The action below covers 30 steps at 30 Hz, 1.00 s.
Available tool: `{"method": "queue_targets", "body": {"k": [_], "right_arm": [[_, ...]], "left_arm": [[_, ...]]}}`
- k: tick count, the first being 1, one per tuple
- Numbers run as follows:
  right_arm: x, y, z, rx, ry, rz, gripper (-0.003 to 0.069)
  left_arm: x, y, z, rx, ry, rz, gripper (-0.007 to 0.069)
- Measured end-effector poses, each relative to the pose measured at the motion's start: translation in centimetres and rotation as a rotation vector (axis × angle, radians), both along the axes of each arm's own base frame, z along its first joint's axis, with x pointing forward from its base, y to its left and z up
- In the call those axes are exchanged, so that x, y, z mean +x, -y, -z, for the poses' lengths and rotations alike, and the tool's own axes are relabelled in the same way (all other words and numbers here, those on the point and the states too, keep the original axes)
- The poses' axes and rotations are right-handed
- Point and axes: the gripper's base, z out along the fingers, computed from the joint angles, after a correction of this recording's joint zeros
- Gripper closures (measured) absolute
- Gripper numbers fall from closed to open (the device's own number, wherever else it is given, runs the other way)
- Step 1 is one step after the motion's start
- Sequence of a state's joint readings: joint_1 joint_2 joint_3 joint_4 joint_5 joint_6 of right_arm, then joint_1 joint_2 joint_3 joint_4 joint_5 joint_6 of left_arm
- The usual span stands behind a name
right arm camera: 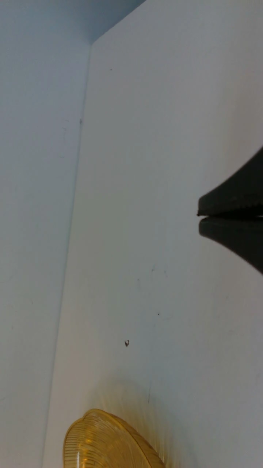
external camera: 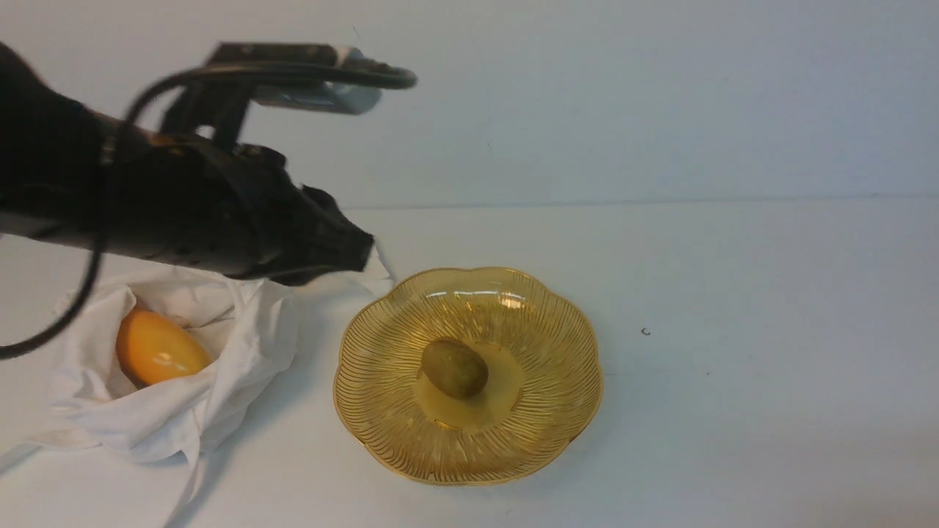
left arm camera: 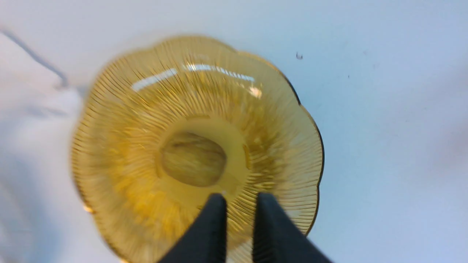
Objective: Take the fruit out of the cloth bag on the white table and place them on a plate.
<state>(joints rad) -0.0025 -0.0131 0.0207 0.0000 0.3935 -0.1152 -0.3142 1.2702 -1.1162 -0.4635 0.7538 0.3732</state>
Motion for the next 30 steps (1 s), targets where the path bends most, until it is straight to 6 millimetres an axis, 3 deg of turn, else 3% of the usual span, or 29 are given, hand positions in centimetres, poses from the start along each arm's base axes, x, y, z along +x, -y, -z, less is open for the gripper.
{"method": "queue_targets", "body": {"k": [2, 4, 7, 16, 21, 30], "right_arm": [[0.0, 0.0, 0.0, 0.000, 0.000, 0.000, 0.0671], [0.0, 0.0, 0.0, 0.000, 0.000, 0.000, 0.0671], [0.0, 0.0, 0.0, 0.000, 0.000, 0.000, 0.0671], [0.0, 0.0, 0.0, 0.000, 0.000, 0.000, 0.0671], [0.0, 0.0, 0.0, 0.000, 0.000, 0.000, 0.0671], [0.0, 0.0, 0.0, 0.000, 0.000, 0.000, 0.0671]], "left_arm": [[-3.1, -1.4, -3.3, 0.013, 0.140, -0.007, 0.0619], [-4.9, -2.2, -4.7, 0.025, 0.209, -0.008, 0.0626], [-9.5, -3.8, -7.6, 0.018, 0.351, -0.008, 0.0632], [-19.3, -7.2, -11.0, -0.036, 0.659, -0.029, 0.0632], [-20.9, -8.1, -10.4, 0.000, 0.694, -0.054, 0.0632], [-18.7, -8.4, -5.9, -0.038, 0.576, -0.222, 0.0632]]}}
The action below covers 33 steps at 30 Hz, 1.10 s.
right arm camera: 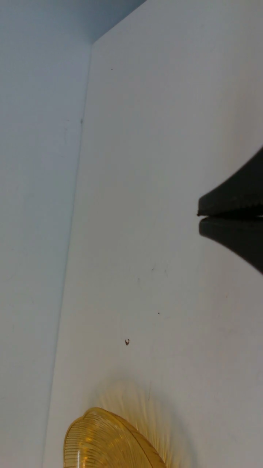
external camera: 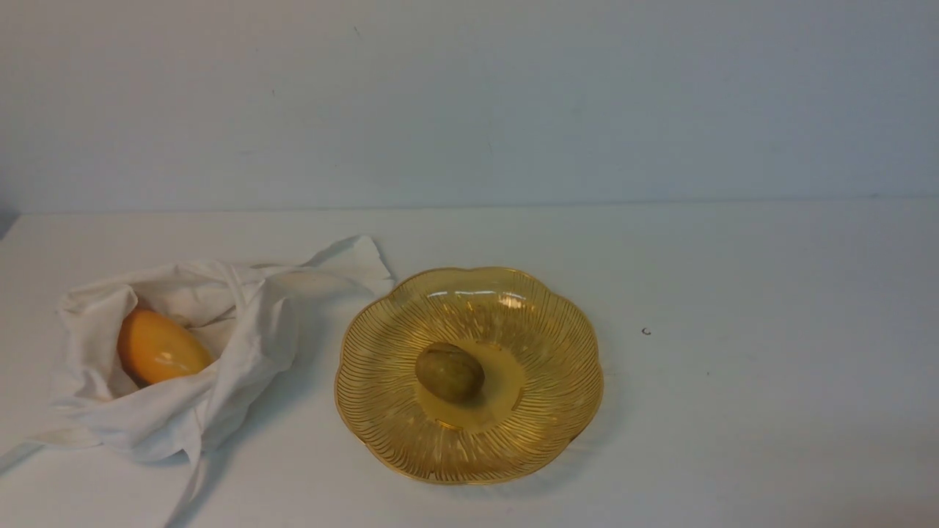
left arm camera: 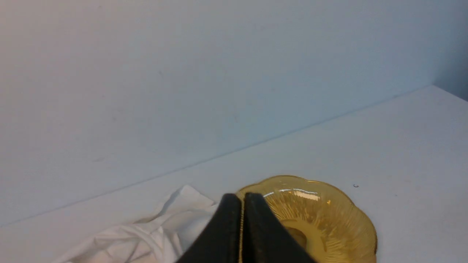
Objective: Take the fruit out of the cloth bag on the white table and place them on a plate.
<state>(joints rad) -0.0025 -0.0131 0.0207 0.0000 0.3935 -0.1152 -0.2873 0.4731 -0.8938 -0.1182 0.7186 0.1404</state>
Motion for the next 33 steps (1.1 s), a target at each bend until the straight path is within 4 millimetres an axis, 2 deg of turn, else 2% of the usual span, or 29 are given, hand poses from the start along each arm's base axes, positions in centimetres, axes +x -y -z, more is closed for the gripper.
{"method": "queue_targets", "body": {"k": [4, 5, 11, 14, 20, 22, 33], "right_arm": [[0.0, 0.0, 0.0, 0.000, 0.000, 0.000, 0.0671], [0.0, 0.0, 0.0, 0.000, 0.000, 0.000, 0.0671], [0.0, 0.0, 0.0, 0.000, 0.000, 0.000, 0.0671], [0.0, 0.0, 0.0, 0.000, 0.000, 0.000, 0.0671], [0.0, 0.0, 0.0, 0.000, 0.000, 0.000, 0.0671], [0.0, 0.0, 0.0, 0.000, -0.001, 0.000, 0.0671], [0.0, 0.0, 0.0, 0.000, -0.001, 0.000, 0.0671]], "left_arm": [[-0.4, -0.9, 3.8, -0.028, 0.059, -0.103, 0.0632], [-0.7, -1.2, 6.1, -0.031, 0.076, -0.137, 0.0632], [-1.8, -1.9, 13.9, -0.010, 0.089, -0.243, 0.0632], [-1.6, -2.0, 17.6, 0.016, 0.042, -0.266, 0.0632], [-0.8, -2.1, 23.3, 0.073, -0.115, -0.270, 0.0632], [-0.8, -2.0, 23.9, 0.077, -0.126, -0.269, 0.0632], [-0.7, -2.0, 23.8, 0.071, -0.096, -0.270, 0.0632]]}}
